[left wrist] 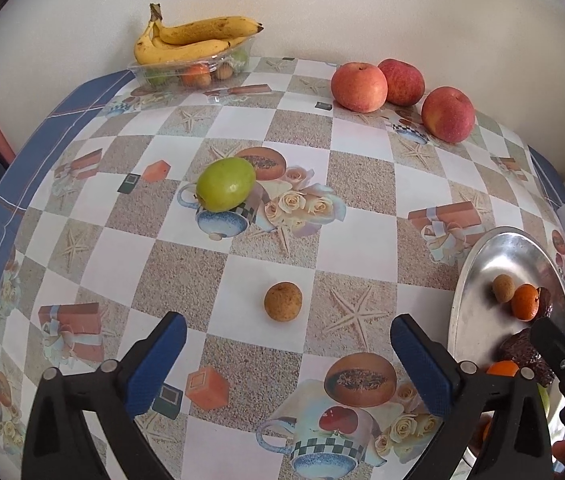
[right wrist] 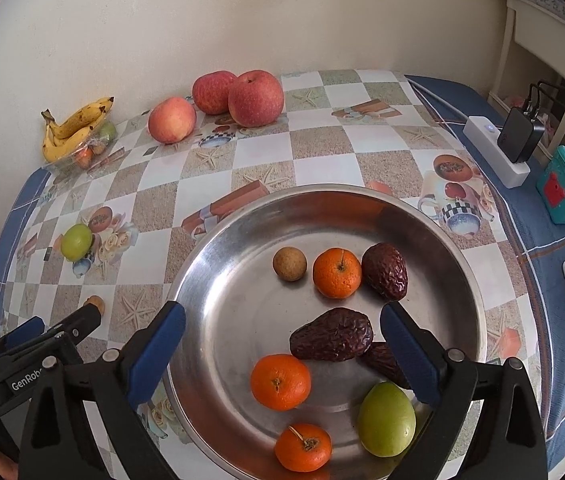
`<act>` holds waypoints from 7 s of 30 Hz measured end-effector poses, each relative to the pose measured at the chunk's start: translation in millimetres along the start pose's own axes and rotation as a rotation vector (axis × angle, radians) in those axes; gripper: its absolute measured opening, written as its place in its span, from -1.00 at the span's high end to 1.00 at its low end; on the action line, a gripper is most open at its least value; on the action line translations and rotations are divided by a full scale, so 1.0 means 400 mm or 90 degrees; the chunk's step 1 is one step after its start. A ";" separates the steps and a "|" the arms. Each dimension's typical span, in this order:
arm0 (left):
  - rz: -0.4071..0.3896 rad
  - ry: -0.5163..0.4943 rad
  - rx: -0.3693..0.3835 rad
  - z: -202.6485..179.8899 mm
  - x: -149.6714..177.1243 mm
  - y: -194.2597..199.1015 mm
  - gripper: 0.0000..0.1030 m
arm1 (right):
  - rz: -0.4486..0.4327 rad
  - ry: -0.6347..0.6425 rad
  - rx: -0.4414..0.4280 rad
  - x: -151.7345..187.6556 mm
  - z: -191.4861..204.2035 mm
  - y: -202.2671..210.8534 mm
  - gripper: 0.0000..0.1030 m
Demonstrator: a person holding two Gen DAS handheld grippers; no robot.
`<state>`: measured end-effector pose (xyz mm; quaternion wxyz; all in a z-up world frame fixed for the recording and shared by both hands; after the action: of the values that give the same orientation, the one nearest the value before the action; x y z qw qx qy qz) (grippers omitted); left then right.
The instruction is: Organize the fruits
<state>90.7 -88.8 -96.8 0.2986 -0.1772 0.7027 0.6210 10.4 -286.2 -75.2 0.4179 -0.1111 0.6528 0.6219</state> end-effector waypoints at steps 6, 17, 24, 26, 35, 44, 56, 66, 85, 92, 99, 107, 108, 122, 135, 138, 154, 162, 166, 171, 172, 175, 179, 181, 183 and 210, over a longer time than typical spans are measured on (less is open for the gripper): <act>-0.016 -0.007 -0.006 0.000 -0.020 0.009 -1.00 | -0.010 0.015 0.002 -0.003 0.007 0.002 -0.91; -0.015 0.020 -0.139 0.142 -0.059 0.017 -1.00 | 0.000 0.045 -0.052 0.003 0.085 0.004 -0.91; -0.003 0.109 -0.131 0.222 -0.060 0.013 -1.00 | -0.001 0.081 -0.097 0.011 0.191 0.015 -0.90; -0.003 0.115 -0.128 0.237 -0.063 0.010 -1.00 | 0.001 0.088 -0.114 0.014 0.222 0.017 -0.90; -0.079 0.169 -0.077 0.314 -0.109 0.021 -1.00 | -0.002 0.066 -0.148 0.003 0.299 0.009 -0.90; -0.038 0.165 -0.055 0.334 -0.101 -0.028 -1.00 | 0.003 0.107 -0.159 0.013 0.386 -0.029 -0.90; -0.007 0.187 -0.036 0.335 -0.081 -0.067 -1.00 | 0.038 0.167 -0.147 0.066 0.445 -0.086 -0.89; 0.015 0.222 0.007 0.329 -0.087 -0.113 -0.96 | 0.066 0.177 -0.151 0.100 0.474 -0.129 -0.33; 0.001 0.152 0.070 0.216 -0.141 -0.213 -0.55 | 0.083 0.107 -0.153 0.079 0.423 -0.197 0.50; 0.002 0.134 0.124 0.147 -0.161 -0.221 0.15 | 0.079 0.096 -0.149 0.066 0.396 -0.203 0.50; 0.006 0.130 0.111 0.150 -0.146 -0.187 0.16 | 0.080 0.099 -0.142 0.067 0.384 -0.197 0.50; 0.024 0.135 0.098 0.168 -0.097 -0.126 0.17 | 0.084 0.085 -0.131 0.073 0.344 -0.153 0.50; 0.024 0.137 0.098 0.169 -0.091 -0.116 0.17 | 0.081 0.084 -0.129 0.071 0.339 -0.143 0.50; 0.028 0.137 0.109 0.105 -0.013 0.030 0.17 | 0.049 0.079 -0.120 0.064 0.292 0.001 0.50; 0.034 0.128 0.127 0.049 0.029 0.073 0.17 | 0.031 0.094 -0.108 0.098 0.242 0.086 0.50; 0.034 0.117 0.126 0.037 0.033 0.070 0.17 | 0.033 0.092 -0.103 0.101 0.226 0.084 0.50; 0.005 0.025 0.171 -0.080 0.030 0.098 0.17 | 0.036 0.047 -0.061 0.092 0.125 0.060 0.50; -0.003 -0.030 0.239 -0.184 0.046 0.130 0.17 | 0.031 0.001 0.002 0.079 0.023 0.053 0.49; -0.001 -0.053 0.282 -0.241 0.058 0.148 0.17 | 0.027 -0.029 0.025 0.075 -0.023 0.053 0.49; 0.008 -0.076 0.317 -0.292 0.076 0.160 0.17 | 0.019 -0.063 0.041 0.068 -0.065 0.058 0.49; 0.008 -0.084 0.319 -0.299 0.078 0.161 0.17 | 0.016 -0.066 0.045 0.067 -0.072 0.060 0.49; 0.009 -0.095 0.319 -0.307 0.084 0.161 0.17 | 0.012 -0.073 0.050 0.064 -0.086 0.061 0.49; 0.021 -0.085 0.321 -0.302 0.089 0.153 0.15 | 0.014 -0.084 0.051 0.066 -0.095 0.060 0.48; 0.015 -0.073 0.327 -0.297 0.083 0.155 0.15 | 0.015 -0.083 0.051 0.067 -0.094 0.059 0.48; 0.016 -0.065 0.329 -0.293 0.079 0.154 0.13 | 0.014 -0.082 0.051 0.066 -0.094 0.058 0.48; 0.014 -0.051 0.022 0.021 0.069 0.091 -1.00 | 0.016 -0.002 0.023 0.087 0.003 0.063 -0.79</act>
<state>49.0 -71.3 -87.0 0.3230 -0.1394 0.7024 0.6187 -27.7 -267.0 -80.6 0.4130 -0.0948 0.6646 0.6155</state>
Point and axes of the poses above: each gripper's, at about its wrist camera, not at the fingertips, and y roughly against the way its jaws point, z to its left, x to its underside, the point moved 8 cm from there along -y, roughly the way its jaws point, and after that the axes turned 14 degrees about -z, right-handed, at the moved point
